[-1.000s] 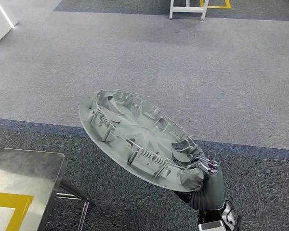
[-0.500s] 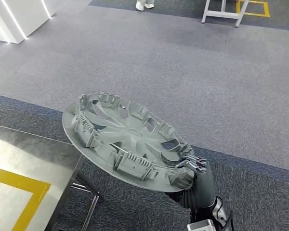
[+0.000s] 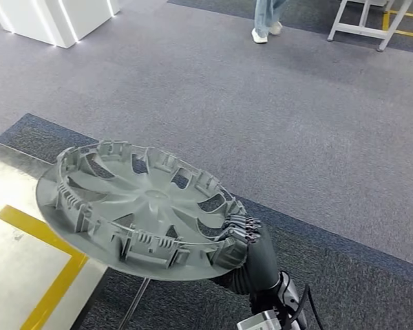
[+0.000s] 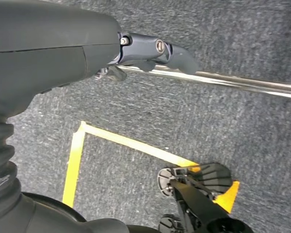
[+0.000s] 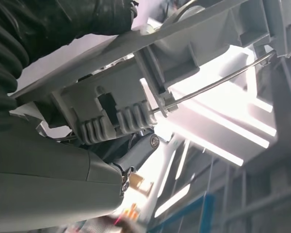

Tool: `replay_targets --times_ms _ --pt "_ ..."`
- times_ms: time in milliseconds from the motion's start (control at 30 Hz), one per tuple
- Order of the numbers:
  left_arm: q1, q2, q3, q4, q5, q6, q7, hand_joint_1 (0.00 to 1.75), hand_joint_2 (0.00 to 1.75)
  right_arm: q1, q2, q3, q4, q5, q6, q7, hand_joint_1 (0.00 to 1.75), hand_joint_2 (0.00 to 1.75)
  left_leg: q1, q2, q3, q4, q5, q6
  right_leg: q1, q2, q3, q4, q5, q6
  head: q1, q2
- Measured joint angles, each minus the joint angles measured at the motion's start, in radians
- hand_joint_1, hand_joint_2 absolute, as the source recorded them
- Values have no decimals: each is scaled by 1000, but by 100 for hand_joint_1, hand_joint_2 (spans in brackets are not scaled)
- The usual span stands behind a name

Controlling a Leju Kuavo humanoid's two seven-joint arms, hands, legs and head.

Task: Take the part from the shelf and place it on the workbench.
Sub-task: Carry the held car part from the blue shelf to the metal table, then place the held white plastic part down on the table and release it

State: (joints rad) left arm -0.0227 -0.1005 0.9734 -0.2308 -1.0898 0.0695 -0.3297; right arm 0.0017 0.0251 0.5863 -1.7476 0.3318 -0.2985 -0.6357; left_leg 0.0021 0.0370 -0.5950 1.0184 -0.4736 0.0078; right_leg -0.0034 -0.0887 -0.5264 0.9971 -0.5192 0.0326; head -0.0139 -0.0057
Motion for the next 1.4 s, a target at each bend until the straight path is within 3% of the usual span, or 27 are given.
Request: replay_targets --times_ms 33,100,167,200,233,267,300,333,400,467,533,600,667,733,767,800,833,900,967,1033,1067,1133,1200,1267,1300,1333,1400 --pt "1 0 0 0 -2 0 2 0 175 -8 0 11 6 2 2 3 175 175 1 -8 1 -2 1 6 -2 -1 0 0 -4 6 1 0" --pt "1 0 0 0 -3 0 4 0 175 -21 0 29 17 6 4 7 175 175 4 -23 6 -7 3 20 -7 28 -16 36 -30 17 4 0" --pt "-2 0 0 0 -3 0 5 0 175 -28 0 39 27 7 4 10 175 175 5 -39 9 -9 3 30 -9 71 -75 154 -85 20 11 0" --pt "-3 1 1 0 -3 0 5 0 175 -30 0 42 32 7 4 11 175 175 4 -49 9 -8 2 33 -8 81 -115 227 -111 20 14 0" --pt "-3 2 1 0 -3 0 5 0 175 -31 0 45 37 7 4 12 175 175 3 -60 10 -8 1 34 -8 85 -149 283 -123 20 15 0" --pt "-3 2 1 0 -4 0 6 0 175 -32 0 48 43 7 5 14 175 175 2 -71 11 -8 1 35 -7 87 -169 306 -117 18 15 0" --pt "-2 3 1 0 -6 -1 6 0 175 -35 0 53 48 8 6 15 175 175 1 -83 14 -7 0 36 -7 89 -169 288 -90 15 15 0" --pt "-2 2 1 0 -8 -2 7 0 175 -39 0 58 53 10 8 16 175 175 1 -95 16 -7 -2 35 -6 97 -149 231 -48 10 15 0" --pt "-3 1 1 0 -12 -4 7 0 175 -51 1 73 63 17 12 19 175 175 2 -116 17 -4 -5 29 -8 137 -89 92 19 -1 16 0" --pt "-5 0 1 0 -17 -5 7 0 175 -65 3 91 72 24 16 25 175 175 6 -134 9 -1 -5 19 -8 166 -56 24 33 -7 16 0" --pt "-5 1 1 0 -22 -9 8 0 175 -79 6 110 81 30 19 37 175 175 10 -150 3 -2 -3 6 -7 154 -49 13 30 -11 16 0" --pt "-4 1 1 1 -25 -13 8 0 175 -95 10 128 95 38 21 48 175 175 9 -124 -7 22 -20 -4 -10 132 -39 1 33 -20 11 0" --pt "-7 1 1 1 -29 -16 8 0 175 -106 15 144 111 43 23 53 175 175 7 -75 -51 118 -71 -12 -11 105 -29 -6 32 -29 3 0" --pt "-10 0 1 1 -31 -16 8 0 175 -111 17 156 126 47 22 56 175 175 10 -55 -114 242 -119 -20 -10 77 -25 -6 27 -32 -1 0" --pt "-9 1 1 1 -34 -16 8 0 175 -113 16 161 135 51 22 59 175 175 13 -52 -130 271 -121 -23 -10 64 -23 -6 25 -32 -1 0" --pt "-8 2 1 1 -36 -16 8 0 175 -117 17 168 146 55 22 64 175 175 16 -49 -127 261 -103 -26 -10 53 -21 -6 22 -31 -1 0" --pt "-7 3 1 1 -39 -17 8 0 175 -121 17 174 158 60 22 70 175 175 18 -44 -103 211 -68 -29 -11 43 -17 -5 19 -28 -1 0" --pt "-7 4 1 1 -43 -17 8 0 175 -128 20 183 182 64 22 79 175 175 18 -13 -34 70 -7 -29 -8 25 -9 -3 10 -18 -2 0" --pt "-10 4 1 1 -47 -17 8 0 175 -138 23 187 207 64 23 87 175 175 12 7 -1 1 9 -20 -3 12 -6 0 4 -8 -3 0" --pt "-9 5 1 1 -54 -17 9 0 175 -151 29 190 243 63 24 95 175 175 8 -5 -2 -1 5 -6 -2 2 -1 -2 1 2 -2 0" --pt "-8 4 1 1 -57 -18 9 0 175 -156 32 190 263 63 24 98 175 175 9 -12 0 -3 5 0 -4 7 -1 0 -4 8 0 0" --pt "-8 4 1 1 -61 -18 9 0 175 -161 36 191 300 64 25 101 175 175 12 -27 4 -8 7 14 -9 42 -23 49 -38 16 4 0" --pt "-10 5 1 1 -65 -18 10 0 175 -167 36 192 336 75 25 107 175 175 11 -42 5 -8 6 23 -10 77 -90 179 -96 16 10 0" --pt "-11 5 1 1 -72 -20 11 0 175 -173 36 195 379 107 27 125 175 175 7 -62 6 -8 5 26 -8 85 -154 291 -123 13 13 0" --pt "-11 6 1 1 -77 -22 12 0 175 -178 37 197 402 129 25 136 175 175 5 -73 8 -7 5 26 -7 87 -163 295 -107 9 13 0" --pt "-11 5 1 1 -82 -24 12 0 175 -185 38 201 427 154 21 146 175 175 3 -85 10 -7 5 27 -5 91 -151 256 -73 3 13 0" --pt "-12 5 1 1 -90 -28 13 0 175 -203 44 209 478 203 7 163 175 175 0 -107 13 -7 4 25 -2 121 -93 116 1 -14 12 0"
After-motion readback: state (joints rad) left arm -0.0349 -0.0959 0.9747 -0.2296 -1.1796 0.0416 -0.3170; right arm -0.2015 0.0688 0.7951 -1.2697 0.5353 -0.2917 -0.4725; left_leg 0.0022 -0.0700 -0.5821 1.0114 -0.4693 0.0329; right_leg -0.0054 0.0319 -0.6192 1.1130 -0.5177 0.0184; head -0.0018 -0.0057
